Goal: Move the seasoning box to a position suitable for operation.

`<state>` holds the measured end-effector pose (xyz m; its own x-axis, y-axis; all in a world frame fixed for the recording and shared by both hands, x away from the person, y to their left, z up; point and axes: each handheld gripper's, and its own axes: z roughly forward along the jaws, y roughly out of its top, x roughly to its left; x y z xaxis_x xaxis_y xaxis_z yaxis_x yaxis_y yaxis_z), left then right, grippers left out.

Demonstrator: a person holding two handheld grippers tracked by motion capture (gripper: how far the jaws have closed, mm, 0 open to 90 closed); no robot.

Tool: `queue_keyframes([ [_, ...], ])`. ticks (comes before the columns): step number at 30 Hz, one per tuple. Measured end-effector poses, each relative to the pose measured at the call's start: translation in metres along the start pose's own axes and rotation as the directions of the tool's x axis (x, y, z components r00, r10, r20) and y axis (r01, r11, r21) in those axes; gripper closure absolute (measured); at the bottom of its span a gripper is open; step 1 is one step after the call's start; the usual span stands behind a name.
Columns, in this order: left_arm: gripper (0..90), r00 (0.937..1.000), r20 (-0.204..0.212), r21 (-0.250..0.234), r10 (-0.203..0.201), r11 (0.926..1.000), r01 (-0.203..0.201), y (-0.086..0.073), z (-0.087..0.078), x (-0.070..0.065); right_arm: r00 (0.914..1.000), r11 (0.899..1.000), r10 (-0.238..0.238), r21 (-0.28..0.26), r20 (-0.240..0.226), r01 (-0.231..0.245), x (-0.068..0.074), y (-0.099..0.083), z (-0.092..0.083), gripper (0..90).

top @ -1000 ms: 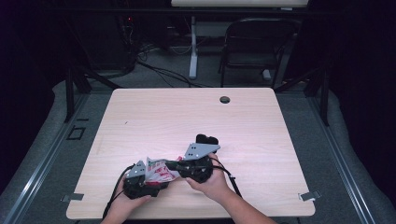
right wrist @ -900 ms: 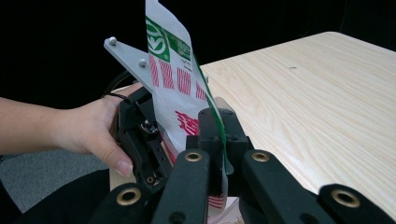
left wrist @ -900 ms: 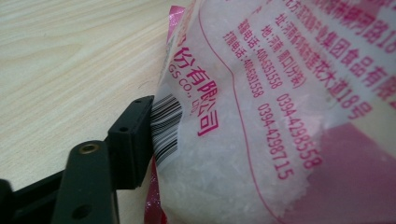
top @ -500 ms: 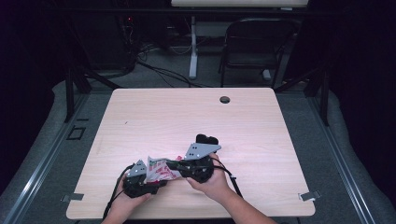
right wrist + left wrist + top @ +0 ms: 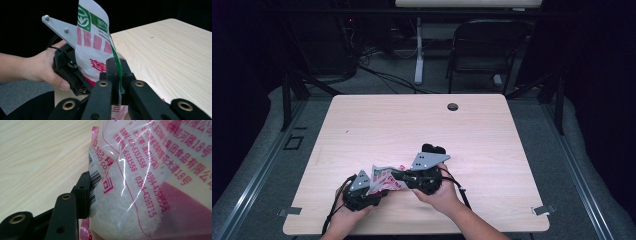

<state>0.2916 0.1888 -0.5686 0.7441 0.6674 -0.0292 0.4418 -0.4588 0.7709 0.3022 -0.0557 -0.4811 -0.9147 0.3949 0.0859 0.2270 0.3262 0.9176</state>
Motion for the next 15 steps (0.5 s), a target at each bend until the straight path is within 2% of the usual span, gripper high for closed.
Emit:
queue_keyframes([
  [3, 54.0, 0.9988, -0.038, 0.001, 0.031, 0.9995, -0.031, 0.003, -0.001, -0.002, 0.9999, 1.0, -0.008, 0.006, 0.008, 0.008, 0.0, 0.002, -0.001, 90.0],
  [9, 54.5, 0.9955, -0.067, 0.005, 0.067, 0.9978, -0.067, 0.01, -0.002, -0.004, 0.9998, 1.0, -0.007, 0.01, 0.016, 0.007, -0.001, 0.004, -0.006, 90.0],
  [13, 55.1, 0.9915, -0.092, 0.014, 0.092, 0.9958, -0.091, 0.015, -0.002, -0.006, 0.9995, 1.0, -0.011, 0.019, 0.031, 0.01, -0.002, 0.004, -0.01, 90.0],
  [15, 55.3, 0.9874, -0.113, 0.012, 0.111, 0.9939, -0.11, 0.018, -0.001, -0.008, 0.9994, 1.0, -0.007, 0.01, 0.034, 0.007, -0.003, 0.004, -0.013, 90.0],
])
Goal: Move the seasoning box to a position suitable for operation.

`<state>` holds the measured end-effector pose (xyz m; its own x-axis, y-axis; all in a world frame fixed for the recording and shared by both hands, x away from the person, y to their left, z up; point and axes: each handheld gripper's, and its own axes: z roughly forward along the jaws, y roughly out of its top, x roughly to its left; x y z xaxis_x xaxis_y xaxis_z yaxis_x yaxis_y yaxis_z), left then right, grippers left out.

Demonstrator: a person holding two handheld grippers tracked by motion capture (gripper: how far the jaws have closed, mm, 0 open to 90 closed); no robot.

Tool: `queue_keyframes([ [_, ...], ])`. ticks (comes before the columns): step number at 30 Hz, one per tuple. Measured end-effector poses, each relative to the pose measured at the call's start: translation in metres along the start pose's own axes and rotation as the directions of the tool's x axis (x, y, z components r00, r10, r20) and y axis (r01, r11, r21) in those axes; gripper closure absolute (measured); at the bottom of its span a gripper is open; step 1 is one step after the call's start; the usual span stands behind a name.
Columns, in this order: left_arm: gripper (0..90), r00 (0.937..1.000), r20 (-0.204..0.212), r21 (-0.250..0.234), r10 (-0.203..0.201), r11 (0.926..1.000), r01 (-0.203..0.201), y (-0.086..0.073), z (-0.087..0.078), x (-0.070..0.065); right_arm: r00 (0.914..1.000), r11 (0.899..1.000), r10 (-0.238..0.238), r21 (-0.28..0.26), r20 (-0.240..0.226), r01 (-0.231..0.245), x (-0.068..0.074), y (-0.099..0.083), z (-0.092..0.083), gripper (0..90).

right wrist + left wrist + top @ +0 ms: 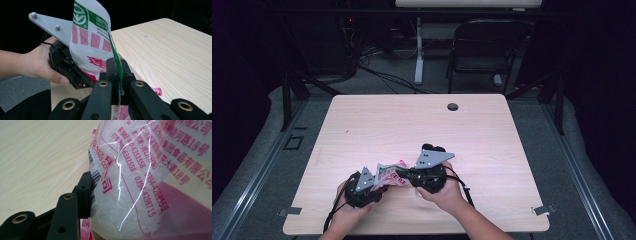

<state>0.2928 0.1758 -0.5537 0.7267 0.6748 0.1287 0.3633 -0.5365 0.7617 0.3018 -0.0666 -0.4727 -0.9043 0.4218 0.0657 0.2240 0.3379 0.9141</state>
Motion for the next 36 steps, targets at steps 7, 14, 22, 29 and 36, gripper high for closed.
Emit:
queue_keyframes([
  [7, 55.9, 0.9978, -0.033, 0.014, 0.057, 0.9983, -0.057, 0.013, 0.003, -0.001, 0.9996, 1.0, 0.005, -0.002, 0.029, -0.005, -0.004, -0.002, -0.008, 90.0],
  [14, 56.4, 0.9915, -0.056, -0.006, 0.117, 0.993, -0.118, 0.031, 0.007, 0.0, 0.9983, 1.0, 0.009, -0.019, 0.058, -0.008, -0.01, 0.002, -0.022, 90.0],
  [22, 56.7, 0.982, -0.088, -0.012, 0.167, 0.9856, -0.169, 0.043, 0.02, 0.001, 0.9942, 1.0, 0.005, -0.024, 0.107, -0.003, -0.018, 0.0, -0.03, 90.0],
  [29, 57.2, 0.9736, -0.109, 0.015, 0.201, 0.9796, -0.2, 0.035, 0.032, -0.001, 0.9915, 1.0, 0.014, 0.001, 0.129, -0.014, -0.024, -0.012, -0.025, 89.8],
  [36, 57.6, 0.9591, -0.157, 0.033, 0.236, 0.9718, -0.233, 0.031, 0.032, -0.001, 0.9926, 0.999, 0.022, 0.021, 0.119, -0.025, -0.024, -0.019, -0.018, 89.3],
])
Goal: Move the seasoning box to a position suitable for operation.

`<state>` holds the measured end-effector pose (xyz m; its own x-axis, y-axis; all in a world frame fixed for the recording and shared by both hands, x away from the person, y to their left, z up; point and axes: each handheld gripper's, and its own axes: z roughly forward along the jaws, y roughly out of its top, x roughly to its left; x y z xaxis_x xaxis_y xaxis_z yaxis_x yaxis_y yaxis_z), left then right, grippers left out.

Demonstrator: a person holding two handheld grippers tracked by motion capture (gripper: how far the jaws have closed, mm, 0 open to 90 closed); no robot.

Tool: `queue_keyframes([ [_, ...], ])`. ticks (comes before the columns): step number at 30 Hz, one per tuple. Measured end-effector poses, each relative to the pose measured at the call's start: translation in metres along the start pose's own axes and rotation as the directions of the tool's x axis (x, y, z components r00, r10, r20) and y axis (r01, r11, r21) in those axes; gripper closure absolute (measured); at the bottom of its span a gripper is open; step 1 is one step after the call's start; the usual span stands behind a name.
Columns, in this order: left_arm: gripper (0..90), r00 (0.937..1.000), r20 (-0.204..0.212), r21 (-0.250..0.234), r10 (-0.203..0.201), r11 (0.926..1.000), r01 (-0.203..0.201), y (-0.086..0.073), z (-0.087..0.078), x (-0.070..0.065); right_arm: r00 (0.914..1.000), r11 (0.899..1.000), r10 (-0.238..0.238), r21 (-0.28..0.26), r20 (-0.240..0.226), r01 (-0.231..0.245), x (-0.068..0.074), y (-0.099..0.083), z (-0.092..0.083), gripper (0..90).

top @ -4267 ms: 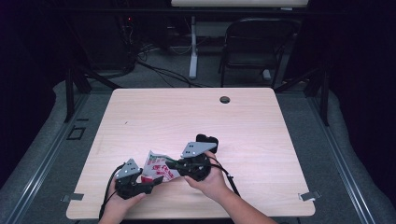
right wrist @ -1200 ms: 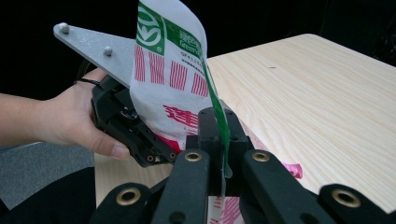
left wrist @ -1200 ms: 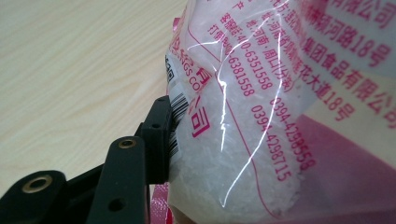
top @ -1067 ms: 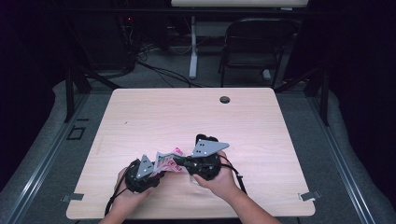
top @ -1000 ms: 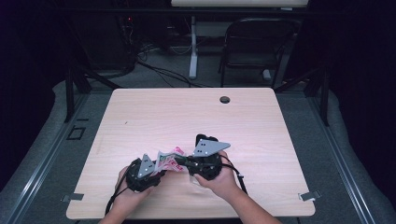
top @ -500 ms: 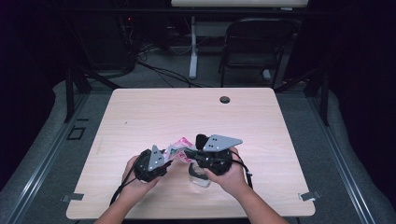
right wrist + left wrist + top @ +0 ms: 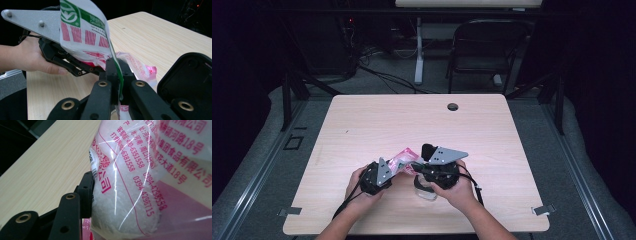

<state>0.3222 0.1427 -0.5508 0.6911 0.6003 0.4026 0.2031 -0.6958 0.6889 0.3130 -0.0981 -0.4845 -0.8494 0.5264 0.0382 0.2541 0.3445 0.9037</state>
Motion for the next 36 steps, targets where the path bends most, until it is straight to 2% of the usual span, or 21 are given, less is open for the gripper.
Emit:
queue_keyframes([
  [8, 58.0, 0.9975, -0.043, 0.013, 0.056, 0.9984, -0.056, 0.0, -0.001, -0.002, 0.9999, 1.0, -0.008, 0.024, 0.007, 0.007, 0.002, -0.003, 0.001, 88.7],
  [14, 58.7, 0.9904, -0.091, 0.011, 0.104, 0.9946, -0.103, 0.001, -0.002, -0.003, 0.9998, 0.999, -0.012, 0.039, 0.017, 0.011, 0.003, -0.006, -0.001, 88.3],
  [17, 58.9, 0.9886, -0.097, 0.009, 0.115, 0.9934, -0.115, 0.002, -0.002, -0.003, 0.9997, 0.999, -0.012, 0.038, 0.02, 0.011, 0.004, -0.006, -0.002, 88.3],
  [22, 59.0, 0.982, -0.121, 0.007, 0.145, 0.9894, -0.145, 0.004, -0.003, -0.004, 0.9995, 0.999, -0.012, 0.037, 0.029, 0.011, 0.005, -0.008, -0.005, 87.9],
  [28, 59.1, 0.9805, -0.125, 0.001, 0.151, 0.9883, -0.152, 0.004, -0.001, -0.005, 0.9993, 0.999, -0.004, 0.032, 0.036, 0.002, 0.006, -0.009, -0.008, 86.3],
  [36, 59.1, 0.9821, -0.118, 0.008, 0.147, 0.989, -0.148, 0.005, 0.0, -0.004, 0.9994, 1.0, 0.004, 0.023, 0.036, -0.005, 0.004, -0.008, -0.016, 84.1],
])
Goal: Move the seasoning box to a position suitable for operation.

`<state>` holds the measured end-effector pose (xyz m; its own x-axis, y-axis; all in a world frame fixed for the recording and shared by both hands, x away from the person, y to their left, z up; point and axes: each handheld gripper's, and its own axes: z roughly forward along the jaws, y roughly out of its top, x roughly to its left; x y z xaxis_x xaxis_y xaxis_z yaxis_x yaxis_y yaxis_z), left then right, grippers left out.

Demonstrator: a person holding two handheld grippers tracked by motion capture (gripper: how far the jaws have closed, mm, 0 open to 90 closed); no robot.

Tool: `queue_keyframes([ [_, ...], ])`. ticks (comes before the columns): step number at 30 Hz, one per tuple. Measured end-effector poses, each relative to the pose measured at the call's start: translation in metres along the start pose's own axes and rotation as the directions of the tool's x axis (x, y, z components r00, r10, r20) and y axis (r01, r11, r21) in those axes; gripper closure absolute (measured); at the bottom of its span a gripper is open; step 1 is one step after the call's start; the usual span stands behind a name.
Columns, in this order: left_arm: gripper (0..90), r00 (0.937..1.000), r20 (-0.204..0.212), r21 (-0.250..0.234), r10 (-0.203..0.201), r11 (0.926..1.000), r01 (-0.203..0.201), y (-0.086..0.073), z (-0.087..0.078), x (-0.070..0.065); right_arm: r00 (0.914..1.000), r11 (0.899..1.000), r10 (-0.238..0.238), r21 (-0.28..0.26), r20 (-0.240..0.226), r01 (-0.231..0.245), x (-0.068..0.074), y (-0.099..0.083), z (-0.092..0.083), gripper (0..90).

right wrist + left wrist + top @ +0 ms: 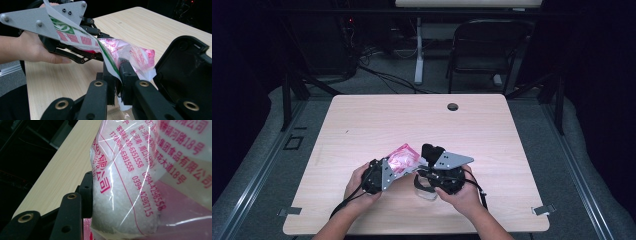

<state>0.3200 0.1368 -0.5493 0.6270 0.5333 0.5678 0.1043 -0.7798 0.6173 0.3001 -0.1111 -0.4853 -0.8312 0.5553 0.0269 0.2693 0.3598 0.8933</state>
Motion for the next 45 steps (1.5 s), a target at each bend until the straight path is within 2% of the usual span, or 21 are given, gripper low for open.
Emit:
queue_keyframes([
  [11, 59.3, 0.9998, 0.009, -0.008, -0.017, 0.9998, 0.017, -0.001, -0.003, 0.002, 0.9991, 0.999, -0.041, 0.01, 0.013, 0.041, 0.005, 0.009, -0.013, 81.4],
  [16, 59.3, 0.9999, 0.003, -0.016, -0.011, 0.9998, 0.011, -0.001, -0.004, 0.002, 0.9991, 0.999, -0.04, -0.003, 0.012, 0.04, 0.009, 0.01, -0.017, 79.7],
  [20, 59.4, 1.0, 0.0, -0.012, -0.007, 0.9999, 0.007, -0.001, -0.004, 0.002, 0.9989, 0.999, -0.044, -0.006, 0.015, 0.044, 0.01, 0.01, -0.018, 82.5],
  [24, 59.4, 0.9995, -0.02, -0.002, 0.024, 0.9997, -0.025, 0.001, -0.005, 0.0, 0.9988, 0.999, -0.048, -0.019, 0.012, 0.049, 0.011, 0.009, -0.02, 90.0],
  [28, 59.4, 0.999, -0.026, 0.001, 0.037, 0.9993, -0.037, 0.002, -0.006, 0.001, 0.9984, 0.998, -0.056, -0.015, 0.009, 0.056, 0.011, 0.008, -0.022, 90.0],
  [34, 59.5, 0.9985, -0.013, -0.001, 0.054, 0.9985, -0.054, 0.003, -0.005, 0.001, 0.9985, 0.998, -0.054, -0.01, 0.002, 0.054, 0.012, 0.006, -0.023, 90.0],
  [39, 59.5, 0.9957, -0.009, -0.023, 0.092, 0.9955, -0.092, 0.004, -0.006, 0.004, 0.9989, 0.999, -0.044, -0.017, -0.015, 0.044, 0.013, 0.005, -0.025, 90.0],
  [40, 59.6, 0.9951, -0.018, -0.036, 0.097, 0.9945, -0.098, 0.004, -0.005, 0.004, 0.9989, 0.999, -0.042, -0.019, -0.02, 0.041, 0.013, 0.005, -0.026, 90.0],
  [45, 59.6, 0.9886, -0.055, -0.041, 0.14, 0.989, -0.142, 0.006, -0.006, 0.006, 0.9992, 0.999, -0.036, -0.025, -0.019, 0.036, 0.014, 0.004, -0.027, 90.0],
])
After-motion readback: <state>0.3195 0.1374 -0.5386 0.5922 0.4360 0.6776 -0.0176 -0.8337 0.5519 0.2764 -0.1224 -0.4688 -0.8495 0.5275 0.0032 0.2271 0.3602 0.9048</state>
